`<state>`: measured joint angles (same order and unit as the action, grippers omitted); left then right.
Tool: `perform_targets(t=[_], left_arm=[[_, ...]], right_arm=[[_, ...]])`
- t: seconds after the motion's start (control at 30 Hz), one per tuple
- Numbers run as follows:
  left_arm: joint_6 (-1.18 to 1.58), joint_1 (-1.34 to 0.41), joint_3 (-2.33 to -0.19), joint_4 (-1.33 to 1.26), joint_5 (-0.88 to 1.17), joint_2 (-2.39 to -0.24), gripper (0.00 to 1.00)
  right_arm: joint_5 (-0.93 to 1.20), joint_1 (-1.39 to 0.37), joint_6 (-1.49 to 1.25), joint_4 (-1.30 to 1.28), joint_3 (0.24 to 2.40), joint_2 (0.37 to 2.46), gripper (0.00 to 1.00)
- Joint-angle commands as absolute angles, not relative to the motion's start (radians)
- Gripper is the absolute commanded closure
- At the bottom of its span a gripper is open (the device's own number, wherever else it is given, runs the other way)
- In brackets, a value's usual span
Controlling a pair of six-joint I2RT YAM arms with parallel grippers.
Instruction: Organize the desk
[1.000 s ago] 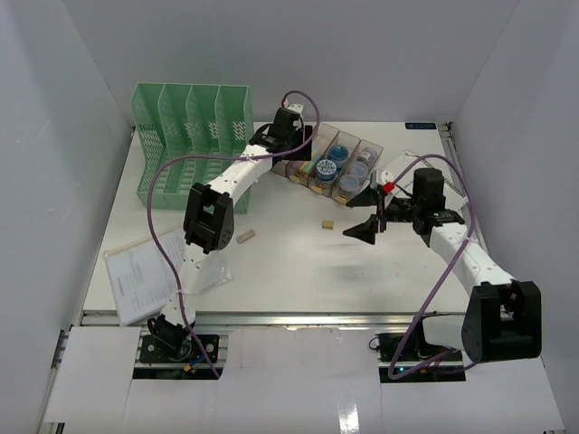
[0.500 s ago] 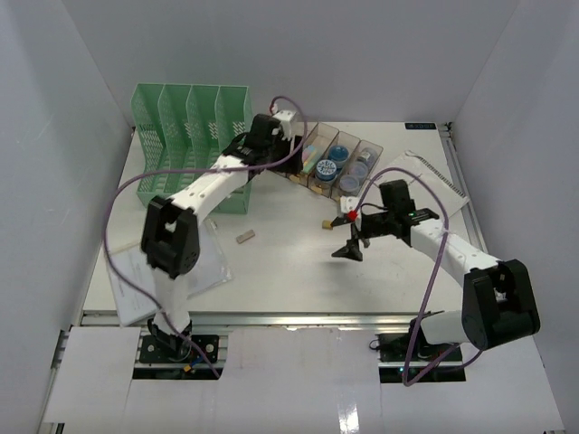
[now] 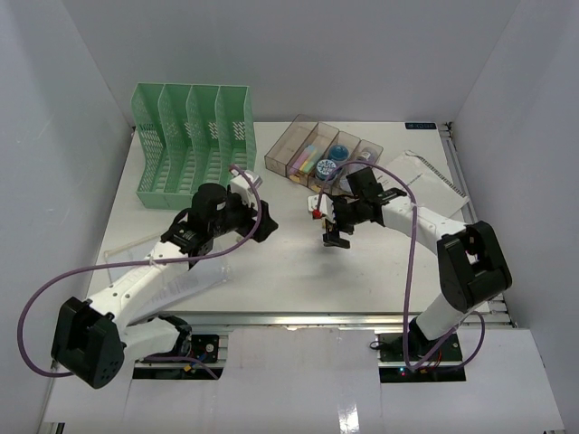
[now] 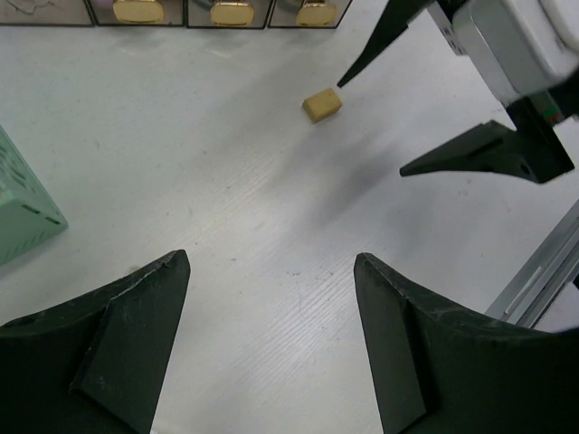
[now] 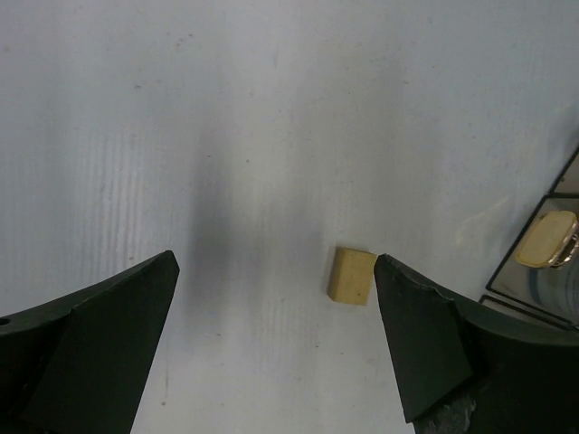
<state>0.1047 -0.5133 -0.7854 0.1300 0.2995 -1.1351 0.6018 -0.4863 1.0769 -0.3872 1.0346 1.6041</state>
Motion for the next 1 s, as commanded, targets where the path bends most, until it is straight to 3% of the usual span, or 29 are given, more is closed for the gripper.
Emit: perform_targets(t=[0.0, 0.43, 0.73, 0.97], left_arm=[[0.049, -0.508, -0.762, 0.068, 0.282, -1.051, 0.16], [0.040, -0.506, -0.752, 0.072, 0.247, -0.999, 0.16], [0.070, -0.508, -0.728, 0.030, 0.309, -0.991, 0.16], [0.106, -0.508, -0.707, -0.007, 0.381, -0.995, 0.16]], right_arm=[[0.505, -0.489, 1.045, -0.371, 1.130, 1.689, 0.08], [0.367, -0.488, 1.016, -0.373, 1.185, 1.840, 0.23], [0.395, -0.489, 1.000, -0.376, 1.218, 1.897, 0.43], [0.444, -0.489, 1.000, -0.383, 1.200, 1.904, 0.70]])
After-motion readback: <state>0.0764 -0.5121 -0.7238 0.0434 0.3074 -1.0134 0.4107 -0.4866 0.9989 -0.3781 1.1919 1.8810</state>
